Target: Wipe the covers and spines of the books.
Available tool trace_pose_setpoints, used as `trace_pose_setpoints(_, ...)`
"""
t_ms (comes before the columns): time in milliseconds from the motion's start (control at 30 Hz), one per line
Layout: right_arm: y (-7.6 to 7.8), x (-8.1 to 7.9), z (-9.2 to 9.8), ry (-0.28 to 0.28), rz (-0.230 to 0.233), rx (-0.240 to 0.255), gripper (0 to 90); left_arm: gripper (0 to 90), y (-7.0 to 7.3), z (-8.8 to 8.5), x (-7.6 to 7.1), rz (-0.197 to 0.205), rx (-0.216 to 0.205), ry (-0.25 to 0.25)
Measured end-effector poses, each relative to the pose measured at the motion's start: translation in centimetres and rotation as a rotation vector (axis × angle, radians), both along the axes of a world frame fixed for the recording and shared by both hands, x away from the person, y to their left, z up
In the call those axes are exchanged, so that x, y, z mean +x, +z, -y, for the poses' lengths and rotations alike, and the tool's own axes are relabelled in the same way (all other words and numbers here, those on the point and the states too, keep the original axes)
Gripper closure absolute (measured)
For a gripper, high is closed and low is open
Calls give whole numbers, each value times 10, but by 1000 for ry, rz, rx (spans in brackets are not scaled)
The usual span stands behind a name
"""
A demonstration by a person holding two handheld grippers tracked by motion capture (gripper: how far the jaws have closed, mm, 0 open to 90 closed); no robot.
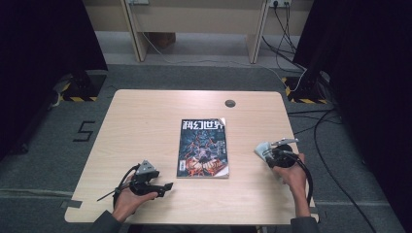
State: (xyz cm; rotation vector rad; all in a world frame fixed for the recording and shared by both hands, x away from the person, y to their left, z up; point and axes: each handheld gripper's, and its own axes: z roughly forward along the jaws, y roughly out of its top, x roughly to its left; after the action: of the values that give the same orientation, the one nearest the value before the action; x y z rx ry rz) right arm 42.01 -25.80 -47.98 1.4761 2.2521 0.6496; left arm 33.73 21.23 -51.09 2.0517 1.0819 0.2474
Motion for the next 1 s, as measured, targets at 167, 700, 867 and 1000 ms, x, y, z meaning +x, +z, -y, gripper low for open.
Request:
trace_pose_setpoints(167,-7,6,-4,6,-4,-19,706,229,-2,-4,-3,-3,13,2)
trace_pose_setpoints(700,-10,45,-48,30,11,-4,683,200,-6,0,-8,66,109,-30)
trace_pose_setpoints(867,-12,63,-56,27,10,35,678,172,-7,3,-8,83,128,-30)
trace_pose_setpoints(1000,-11,68,-60,19,10,33,603,164,-8,2,-8,87,125,-32)
